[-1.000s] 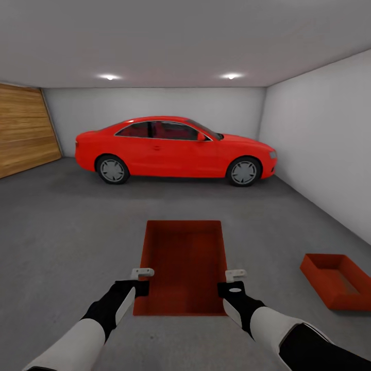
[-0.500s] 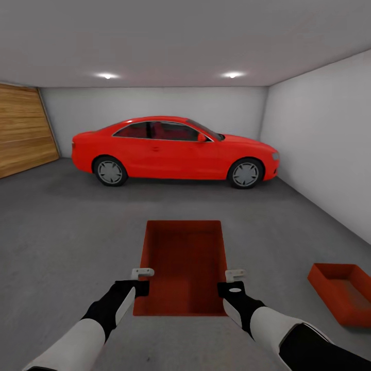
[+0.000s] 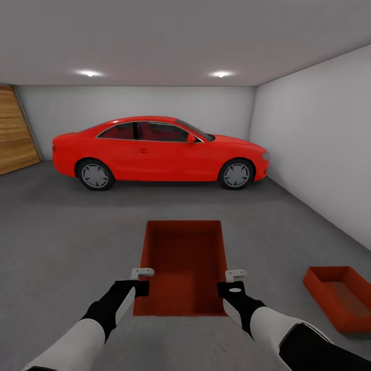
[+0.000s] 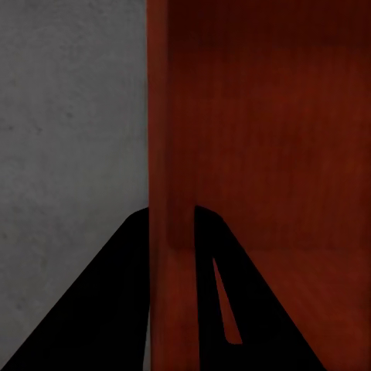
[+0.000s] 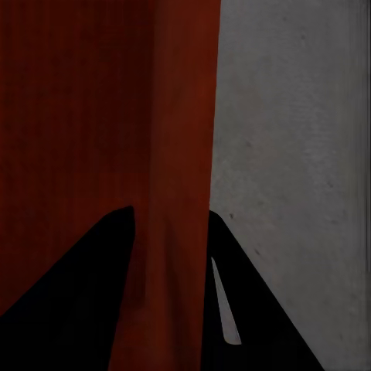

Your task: Move the two storage containers from the living room to the garage. In the garage, place one container on the floor and stack the other container on top of it (either order is fine).

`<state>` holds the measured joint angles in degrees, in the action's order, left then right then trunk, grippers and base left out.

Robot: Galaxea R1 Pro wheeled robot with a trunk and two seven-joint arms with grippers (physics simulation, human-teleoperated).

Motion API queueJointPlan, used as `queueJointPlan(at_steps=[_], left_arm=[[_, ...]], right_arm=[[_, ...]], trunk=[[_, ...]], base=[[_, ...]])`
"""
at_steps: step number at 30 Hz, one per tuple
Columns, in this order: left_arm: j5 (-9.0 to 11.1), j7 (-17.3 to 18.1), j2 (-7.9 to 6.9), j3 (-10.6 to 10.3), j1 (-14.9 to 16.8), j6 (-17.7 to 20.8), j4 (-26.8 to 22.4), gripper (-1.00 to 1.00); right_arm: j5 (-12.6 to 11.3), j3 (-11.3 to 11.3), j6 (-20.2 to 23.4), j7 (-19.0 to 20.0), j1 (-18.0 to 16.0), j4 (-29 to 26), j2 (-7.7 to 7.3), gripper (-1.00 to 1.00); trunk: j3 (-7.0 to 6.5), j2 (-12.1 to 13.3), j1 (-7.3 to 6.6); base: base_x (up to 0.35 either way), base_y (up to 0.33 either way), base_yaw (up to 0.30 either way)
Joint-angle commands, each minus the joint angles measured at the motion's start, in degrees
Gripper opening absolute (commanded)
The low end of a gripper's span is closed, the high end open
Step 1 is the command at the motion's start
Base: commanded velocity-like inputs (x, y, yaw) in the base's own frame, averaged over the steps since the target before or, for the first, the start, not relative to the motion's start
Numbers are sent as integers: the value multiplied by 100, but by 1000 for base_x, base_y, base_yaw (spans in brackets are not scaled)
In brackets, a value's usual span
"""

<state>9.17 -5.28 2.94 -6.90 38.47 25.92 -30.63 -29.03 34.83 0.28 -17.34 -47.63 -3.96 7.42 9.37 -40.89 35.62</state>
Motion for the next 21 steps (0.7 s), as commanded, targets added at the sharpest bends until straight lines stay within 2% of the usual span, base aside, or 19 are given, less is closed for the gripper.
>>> queueJointPlan(at_steps=[1, 21], left_arm=[[-170, -78, 49, 13, 5, -219, -22, -100], [-161, -76, 49, 13, 3, -219, -14, -100]], right_arm=[[-147, 59, -11, -586, -4, 27, 14, -100], [-156, 59, -11, -580, -5, 27, 14, -100]], trunk=[[9, -7, 5], [9, -7, 5]], base=[[322, 0, -275], [322, 0, -268]])
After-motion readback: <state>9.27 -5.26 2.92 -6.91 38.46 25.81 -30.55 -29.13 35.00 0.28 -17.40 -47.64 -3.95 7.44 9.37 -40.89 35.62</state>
